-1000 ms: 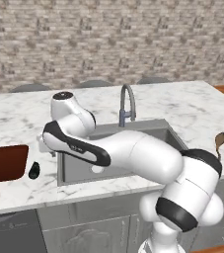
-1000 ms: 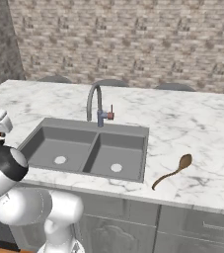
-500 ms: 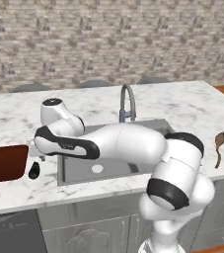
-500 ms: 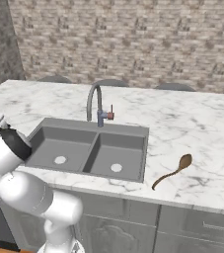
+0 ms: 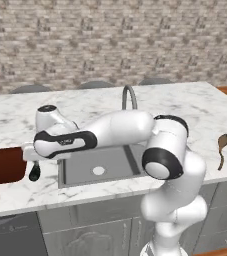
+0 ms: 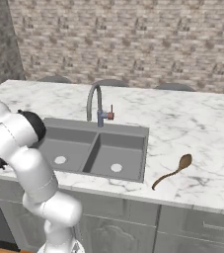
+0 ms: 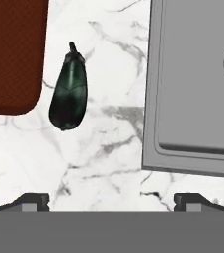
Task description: Pick up all produce items and place them in the sink. Turn on the sink faucet to wash them. Then turn the sink off and put them in the tray.
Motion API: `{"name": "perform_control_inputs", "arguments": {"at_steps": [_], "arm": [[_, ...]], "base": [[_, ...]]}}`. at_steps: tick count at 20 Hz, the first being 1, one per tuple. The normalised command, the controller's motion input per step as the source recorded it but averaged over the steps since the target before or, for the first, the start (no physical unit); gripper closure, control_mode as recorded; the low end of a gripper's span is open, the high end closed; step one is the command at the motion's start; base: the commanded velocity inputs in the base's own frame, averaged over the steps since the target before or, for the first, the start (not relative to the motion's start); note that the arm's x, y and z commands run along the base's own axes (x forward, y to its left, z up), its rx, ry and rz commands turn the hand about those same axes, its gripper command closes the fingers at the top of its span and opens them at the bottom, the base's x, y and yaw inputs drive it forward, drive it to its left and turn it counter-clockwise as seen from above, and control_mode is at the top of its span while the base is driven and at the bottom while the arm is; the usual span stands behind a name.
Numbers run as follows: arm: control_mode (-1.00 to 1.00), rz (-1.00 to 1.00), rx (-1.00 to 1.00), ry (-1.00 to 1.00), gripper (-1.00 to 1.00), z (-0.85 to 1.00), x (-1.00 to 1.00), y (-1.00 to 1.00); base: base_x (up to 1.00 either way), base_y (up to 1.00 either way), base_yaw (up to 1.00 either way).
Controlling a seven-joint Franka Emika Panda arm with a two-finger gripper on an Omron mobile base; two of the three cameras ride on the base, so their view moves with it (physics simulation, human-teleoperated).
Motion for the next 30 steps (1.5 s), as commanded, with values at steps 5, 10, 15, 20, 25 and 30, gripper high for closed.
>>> {"name": "perform_control_inputs", "arguments": {"at_steps": [5, 10, 15, 20, 25, 30], "arm": [[-1.00, -0.01, 0.00, 0.03, -1.00, -0.26, 0.16, 0.21], [-1.00, -0.03, -0.03, 0.03, -1.00, -0.22, 0.08, 0.13], [-1.00, -0.02, -0.03, 0.01, -1.00, -0.20, 0.15, 0.02], [-1.00, 0.00, -0.01, 0.00, -1.00, -0.30, 0.14, 0.01], [-1.00, 0.00, 0.00, 0.00, -1.00, -0.28, 0.19, 0.00], [-1.00, 0.00, 0.00, 0.00, -1.00, -0.24, 0.26, 0.01]], "base": [[0.00, 0.00, 0.00], [0.00, 0.00, 0.00], [0.00, 0.00, 0.00], [0.00, 0.00, 0.00], [0.00, 0.00, 0.00], [0.00, 0.00, 0.00]]}}
